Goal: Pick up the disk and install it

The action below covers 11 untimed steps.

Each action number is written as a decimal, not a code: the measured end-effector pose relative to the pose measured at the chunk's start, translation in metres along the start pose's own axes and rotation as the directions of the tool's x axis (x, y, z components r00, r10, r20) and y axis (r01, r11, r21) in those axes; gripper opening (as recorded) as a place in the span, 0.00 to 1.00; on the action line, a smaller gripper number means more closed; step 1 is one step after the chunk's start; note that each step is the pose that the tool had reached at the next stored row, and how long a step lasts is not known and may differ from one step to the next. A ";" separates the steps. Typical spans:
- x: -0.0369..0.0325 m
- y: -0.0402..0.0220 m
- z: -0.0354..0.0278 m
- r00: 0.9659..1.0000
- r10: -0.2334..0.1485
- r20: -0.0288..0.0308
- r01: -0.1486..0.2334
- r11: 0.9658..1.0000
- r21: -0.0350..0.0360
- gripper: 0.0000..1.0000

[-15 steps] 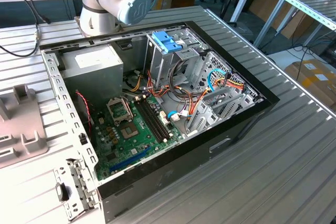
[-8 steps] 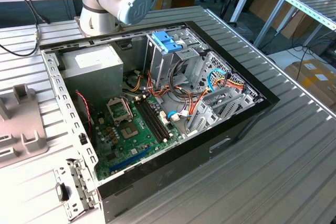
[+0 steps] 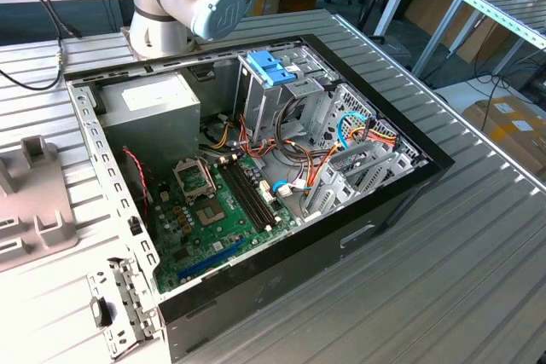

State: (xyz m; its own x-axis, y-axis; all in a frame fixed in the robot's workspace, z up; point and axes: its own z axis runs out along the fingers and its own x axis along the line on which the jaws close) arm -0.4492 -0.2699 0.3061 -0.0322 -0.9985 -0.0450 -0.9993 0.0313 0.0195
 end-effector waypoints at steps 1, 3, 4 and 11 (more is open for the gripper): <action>-0.0001 0.0000 -0.0010 1.000 0.000 0.001 0.000 1.000 0.000 0.37; -0.0001 0.0000 -0.0025 1.000 0.000 0.004 0.000 1.000 0.000 0.37; -0.0002 0.0001 -0.0041 1.000 0.000 0.006 0.000 1.000 0.000 0.37; -0.0004 0.0002 -0.0097 1.000 0.000 0.010 0.000 1.000 0.000 0.37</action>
State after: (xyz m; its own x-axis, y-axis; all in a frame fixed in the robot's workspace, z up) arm -0.4492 -0.2699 0.3158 -0.0322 -0.9980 -0.0553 -0.9993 0.0311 0.0198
